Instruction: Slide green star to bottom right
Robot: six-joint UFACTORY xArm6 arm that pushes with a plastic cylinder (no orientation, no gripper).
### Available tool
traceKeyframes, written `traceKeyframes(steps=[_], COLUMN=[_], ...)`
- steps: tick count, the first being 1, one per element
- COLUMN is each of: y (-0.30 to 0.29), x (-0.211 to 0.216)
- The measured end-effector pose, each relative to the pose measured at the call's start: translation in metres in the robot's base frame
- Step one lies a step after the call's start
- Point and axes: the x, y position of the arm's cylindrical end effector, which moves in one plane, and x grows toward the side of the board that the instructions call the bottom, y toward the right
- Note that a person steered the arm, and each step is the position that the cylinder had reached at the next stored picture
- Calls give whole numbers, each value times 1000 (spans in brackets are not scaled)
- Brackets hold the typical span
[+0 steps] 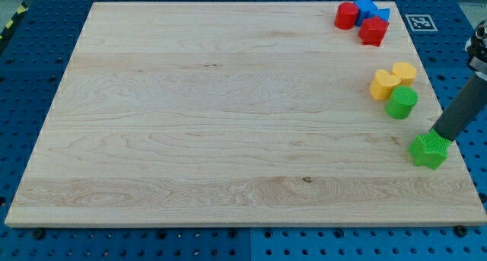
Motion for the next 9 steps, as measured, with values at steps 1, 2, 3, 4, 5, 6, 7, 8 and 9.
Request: traceKeyframes(steps=[1,2,3,4,5,6,7,8,9], y=[-8,-23,-23,-23,-23,-13,14,39,38], x=[-26,-16,9,18,20,1,8,34,37])
